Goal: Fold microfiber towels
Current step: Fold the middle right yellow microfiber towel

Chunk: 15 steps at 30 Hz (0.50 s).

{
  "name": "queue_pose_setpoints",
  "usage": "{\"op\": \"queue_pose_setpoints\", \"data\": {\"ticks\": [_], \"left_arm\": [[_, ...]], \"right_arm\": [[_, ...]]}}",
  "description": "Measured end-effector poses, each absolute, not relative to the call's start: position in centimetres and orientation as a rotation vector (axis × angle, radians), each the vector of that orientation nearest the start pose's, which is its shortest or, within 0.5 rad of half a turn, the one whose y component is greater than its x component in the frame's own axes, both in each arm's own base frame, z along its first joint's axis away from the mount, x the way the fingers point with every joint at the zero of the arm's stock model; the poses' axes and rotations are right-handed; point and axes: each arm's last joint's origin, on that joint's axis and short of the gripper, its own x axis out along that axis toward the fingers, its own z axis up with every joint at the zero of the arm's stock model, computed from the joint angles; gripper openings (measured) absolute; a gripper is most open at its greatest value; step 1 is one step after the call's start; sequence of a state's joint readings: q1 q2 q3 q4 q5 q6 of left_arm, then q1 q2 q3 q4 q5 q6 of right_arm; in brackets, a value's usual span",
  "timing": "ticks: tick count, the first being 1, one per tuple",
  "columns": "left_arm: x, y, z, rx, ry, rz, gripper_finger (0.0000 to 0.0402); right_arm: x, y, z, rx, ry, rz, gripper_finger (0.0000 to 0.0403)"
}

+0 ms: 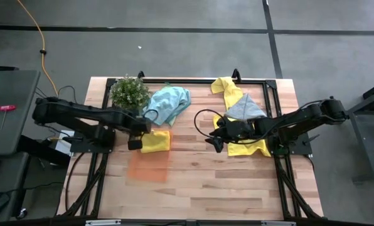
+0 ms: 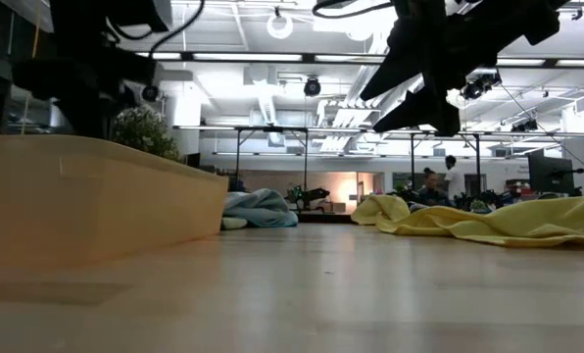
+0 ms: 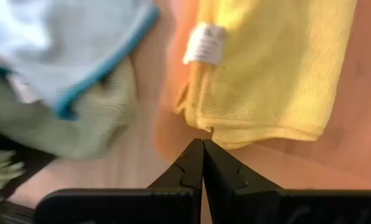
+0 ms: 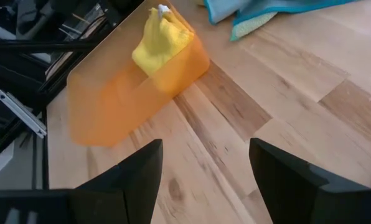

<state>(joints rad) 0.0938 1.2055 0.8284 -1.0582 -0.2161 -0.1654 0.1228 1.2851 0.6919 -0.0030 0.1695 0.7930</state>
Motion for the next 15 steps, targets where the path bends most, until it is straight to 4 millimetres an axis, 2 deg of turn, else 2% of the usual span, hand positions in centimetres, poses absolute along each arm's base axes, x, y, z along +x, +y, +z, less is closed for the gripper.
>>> {"op": "queue_pose_setpoints", "data": {"ticks": [4,7,11,15], "left_arm": [[17.3,2.8,23.8,-0.051,1.292,0.425,0.0],[16.6,3.0,25.1,-0.072,1.18,0.439,0.0],[16.7,2.9,27.0,-0.15,0.936,0.415,0.0],[17.6,2.7,29.0,-0.219,0.668,0.391,0.0]], "right_arm": [[26.3,2.3,22.0,0.653,0.552,-0.256,0.0231],[26.4,2.1,23.0,0.567,0.617,-0.257,0.0231],[26.0,2.3,24.3,0.43,0.849,-0.283,0.0231],[25.4,3.4,23.6,0.36,1.123,-0.286,0.0231]]}}
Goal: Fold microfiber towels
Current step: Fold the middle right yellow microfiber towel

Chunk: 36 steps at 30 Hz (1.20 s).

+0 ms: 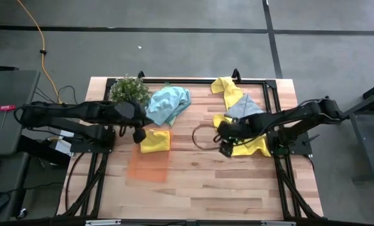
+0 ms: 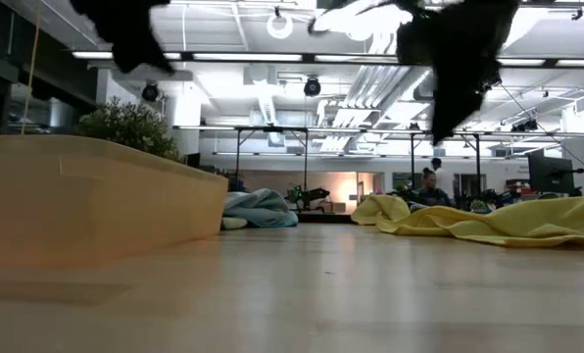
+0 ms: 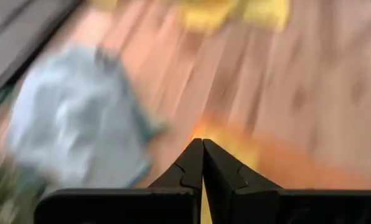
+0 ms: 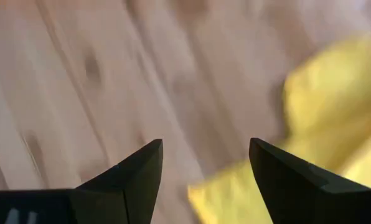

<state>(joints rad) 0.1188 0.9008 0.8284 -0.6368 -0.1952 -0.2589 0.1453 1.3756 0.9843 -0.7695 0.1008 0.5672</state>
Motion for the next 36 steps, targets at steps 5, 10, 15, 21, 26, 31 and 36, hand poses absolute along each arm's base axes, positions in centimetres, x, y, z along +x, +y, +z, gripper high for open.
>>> {"op": "queue_pose_setpoints", "data": {"ticks": [5,10,15,21,26,31,36], "left_arm": [[19.0,2.2,30.9,-0.265,0.424,0.339,0.0],[19.7,1.5,31.8,-0.282,0.318,0.289,0.0],[19.9,1.0,32.3,-0.324,0.266,0.257,0.0],[20.0,0.5,32.4,-0.345,0.263,0.197,0.0],[20.0,0.4,32.4,-0.36,0.259,0.195,0.0],[20.2,0.4,33.0,-0.469,0.187,0.195,0.0],[20.3,0.0,34.0,-0.487,0.091,0.153,0.0]], "right_arm": [[24.8,5.2,20.1,0.386,1.394,-0.32,0.0231],[25.3,5.8,17.3,0.445,1.455,-0.428,0.0231],[26.1,5.9,15.4,0.495,1.48,-0.5,0.0231],[26.7,5.9,13.8,0.56,1.518,-0.557,0.023],[26.9,6.0,13.5,0.586,1.525,-0.561,0.0175],[26.9,6.0,13.9,0.578,1.505,-0.516,0.0039],[27.9,6.0,17.7,0.604,1.328,-0.369,0.0016]]}}
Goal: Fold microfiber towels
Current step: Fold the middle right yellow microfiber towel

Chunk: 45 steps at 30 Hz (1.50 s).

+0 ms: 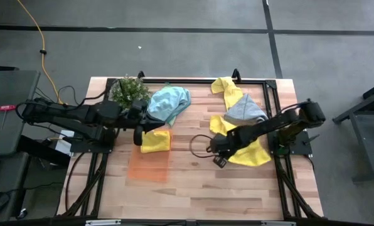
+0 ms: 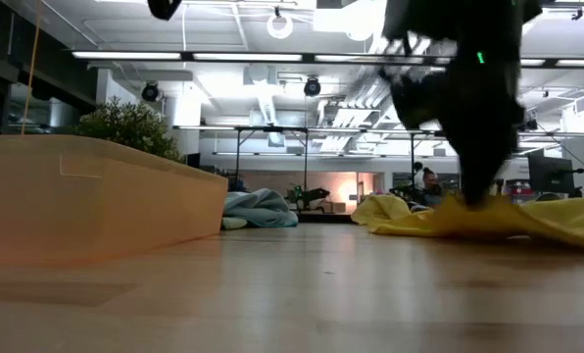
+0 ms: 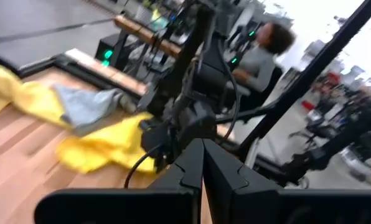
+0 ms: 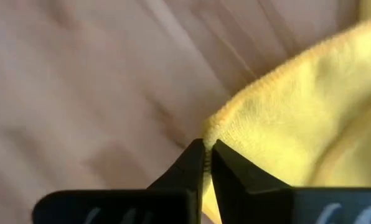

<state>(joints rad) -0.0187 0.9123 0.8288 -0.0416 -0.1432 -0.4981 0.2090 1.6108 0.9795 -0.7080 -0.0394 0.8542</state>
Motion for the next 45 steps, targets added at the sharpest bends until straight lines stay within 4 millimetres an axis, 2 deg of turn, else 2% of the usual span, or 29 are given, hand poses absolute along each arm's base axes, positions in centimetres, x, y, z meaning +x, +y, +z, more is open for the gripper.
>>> {"op": "queue_pose_setpoints", "data": {"ticks": [6,11,13,21,27,31,38,45], "left_arm": [[21.3,-0.1,33.5,-0.43,0.102,0.146,0.0],[23.8,-0.4,31.5,-0.413,0.198,0.125,0.0],[25.1,-0.5,30.3,-0.403,0.248,0.092,0.0],[31.5,-1.0,26.5,-0.311,0.42,-0.007,0.0009],[36.1,-1.2,25.1,-0.126,0.467,-0.059,0.0054],[38.1,-1.4,24.6,0.027,0.47,-0.057,0.0092],[39.3,-1.3,23.4,0.142,0.505,-0.055,0.0147],[39.5,-1.3,23.0,0.162,0.501,-0.059,0.0165]], "right_arm": [[28.6,5.2,22.9,0.656,1.009,-0.162,0.0004],[28.3,5.1,25.7,0.61,0.861,0.063,0.0002],[28.2,5.2,26.2,0.594,0.837,0.106,0.0001],[28.1,5.4,26.3,0.555,0.838,0.144,0.0001],[28.1,5.5,26.3,0.548,0.842,0.17,0.0],[28.1,5.5,26.3,0.536,0.841,0.178,0.0],[28.1,5.5,26.3,0.536,0.841,0.179,0.0],[28.3,5.5,26.6,0.515,0.795,0.204,0.0]]}}
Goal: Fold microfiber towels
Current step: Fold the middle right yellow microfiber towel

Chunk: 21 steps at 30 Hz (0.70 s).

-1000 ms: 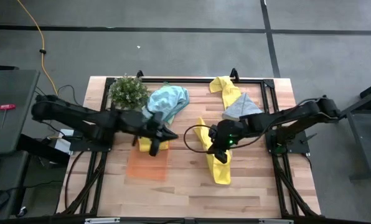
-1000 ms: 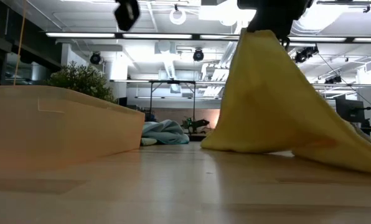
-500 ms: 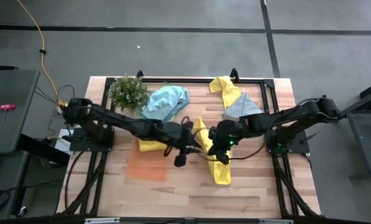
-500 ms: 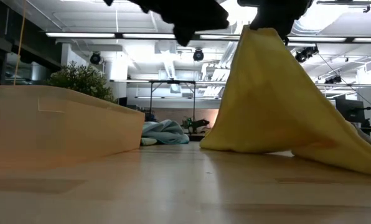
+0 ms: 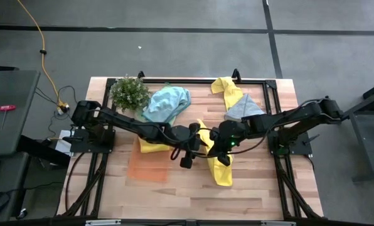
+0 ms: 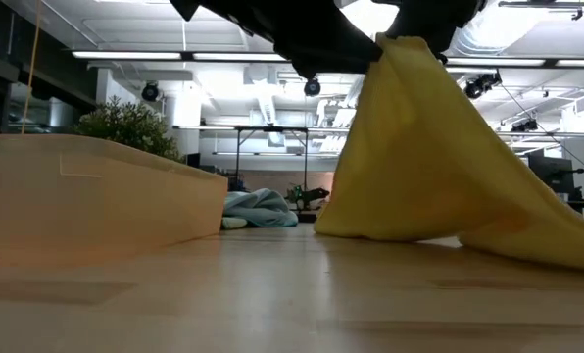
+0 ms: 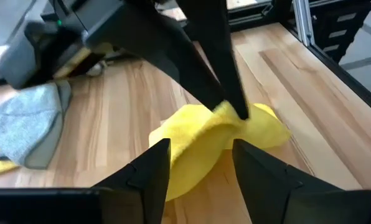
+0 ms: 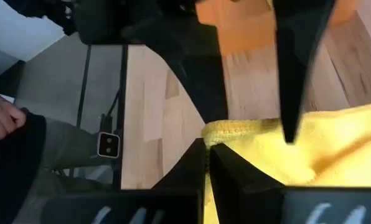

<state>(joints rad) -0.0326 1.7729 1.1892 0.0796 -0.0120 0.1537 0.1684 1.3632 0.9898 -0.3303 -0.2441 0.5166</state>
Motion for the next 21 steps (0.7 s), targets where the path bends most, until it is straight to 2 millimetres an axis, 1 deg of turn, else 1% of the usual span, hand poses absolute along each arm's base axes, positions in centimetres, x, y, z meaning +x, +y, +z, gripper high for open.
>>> {"op": "queue_pose_setpoints", "data": {"ticks": [5,9,13,19,21], "left_arm": [[39.5,-1.24,23.06,0.204,0.499,-0.069,0.0159],[39.5,-1.27,23.05,0.202,0.499,-0.08,0.0139],[39.5,-1.27,23.05,0.202,0.499,-0.081,0.0099],[39.49,-1.34,23.04,0.19,0.499,-0.101,0.0013],[39.47,-1.34,23.02,0.169,0.503,-0.097,0.0007]], "right_arm": [[28.4,5.57,26.73,0.517,0.786,0.217,0.0],[28.4,5.57,26.73,0.519,0.787,0.217,0.0],[28.4,5.57,26.73,0.522,0.787,0.215,0.0],[28.4,5.56,26.72,0.524,0.788,0.214,0.0],[28.4,5.56,26.71,0.523,0.788,0.212,0.0001]]}}
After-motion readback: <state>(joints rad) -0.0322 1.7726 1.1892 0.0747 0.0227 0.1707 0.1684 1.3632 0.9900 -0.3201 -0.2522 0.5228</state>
